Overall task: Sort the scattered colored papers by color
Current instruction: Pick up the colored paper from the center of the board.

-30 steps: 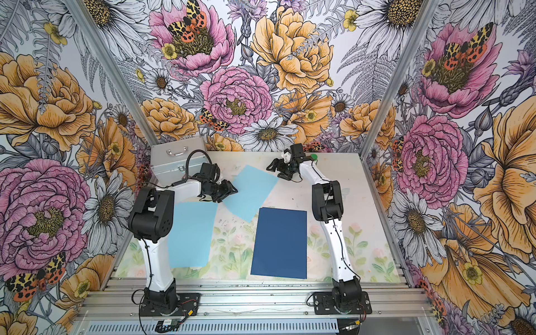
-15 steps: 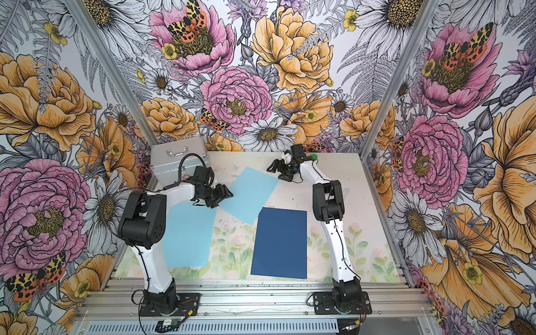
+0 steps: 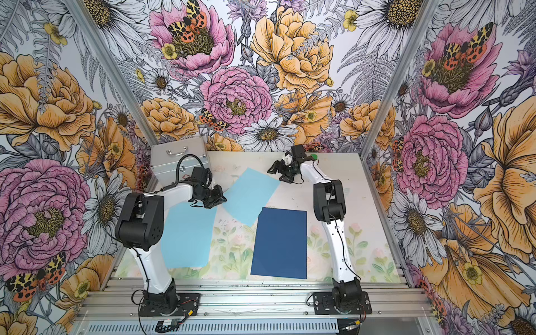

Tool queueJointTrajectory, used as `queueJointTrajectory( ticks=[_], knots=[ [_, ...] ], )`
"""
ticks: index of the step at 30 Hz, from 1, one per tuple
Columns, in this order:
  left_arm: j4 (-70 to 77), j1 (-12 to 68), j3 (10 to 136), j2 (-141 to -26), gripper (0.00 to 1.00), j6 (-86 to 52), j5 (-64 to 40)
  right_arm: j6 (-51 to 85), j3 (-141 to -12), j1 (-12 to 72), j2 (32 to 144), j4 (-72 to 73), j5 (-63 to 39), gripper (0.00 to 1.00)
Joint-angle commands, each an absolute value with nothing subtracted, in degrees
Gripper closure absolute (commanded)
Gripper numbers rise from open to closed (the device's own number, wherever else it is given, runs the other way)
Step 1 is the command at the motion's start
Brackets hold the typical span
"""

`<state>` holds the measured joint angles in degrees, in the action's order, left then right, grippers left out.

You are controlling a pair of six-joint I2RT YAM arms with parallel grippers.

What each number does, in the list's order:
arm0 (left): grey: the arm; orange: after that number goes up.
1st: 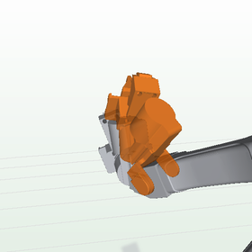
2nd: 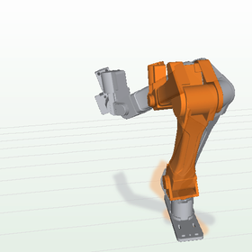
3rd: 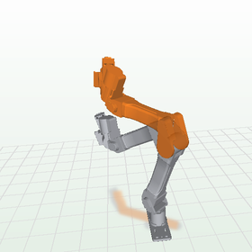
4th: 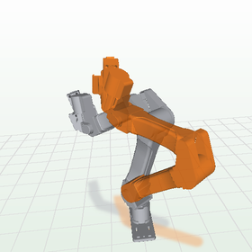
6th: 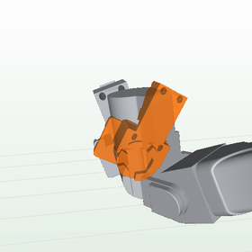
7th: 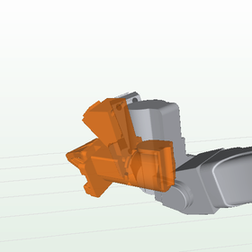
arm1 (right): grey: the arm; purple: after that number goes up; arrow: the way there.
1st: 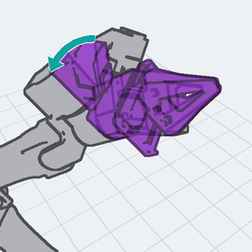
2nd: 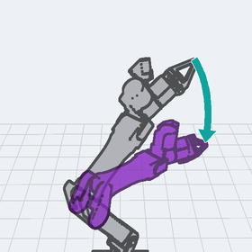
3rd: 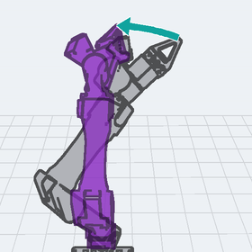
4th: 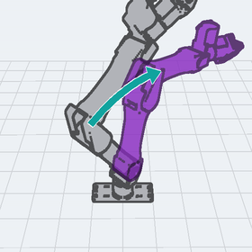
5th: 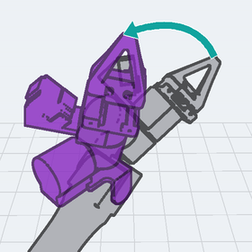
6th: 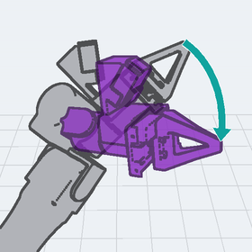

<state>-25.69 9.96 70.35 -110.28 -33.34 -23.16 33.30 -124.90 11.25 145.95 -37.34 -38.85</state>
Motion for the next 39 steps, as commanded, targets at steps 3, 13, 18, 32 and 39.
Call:
queueJointTrajectory(
  ticks=[3,13,18,32,39],
  knots=[
    [-30.2,12.2,76.3,-109.7,1.00,-30.8,-17.6,31.7,-118.1,10.0,141.5,-44.2,-30.2,0.10],
    [-49.3,22.4,97.3,-113.6,1.00,-21.0,9.1,30.7,-97.6,9.4,123.0,-33.9,-28.3,0.04],
    [-51.9,26.8,101.9,-112.6,1.00,-20.1,22.6,39.1,-83.6,9.8,116.9,-18.2,-37.4,0.02],
    [-51.8,31.3,113.9,-111.5,1.00,-16.2,22.2,90.4,-64.2,19.1,122.4,48.0,-39.1,0.01],
    [-51.9,33.3,118.4,-110.5,1.00,-16.3,21.0,100.3,-66.5,22.4,127.9,64.1,-31.8,0.00]
  ],
)
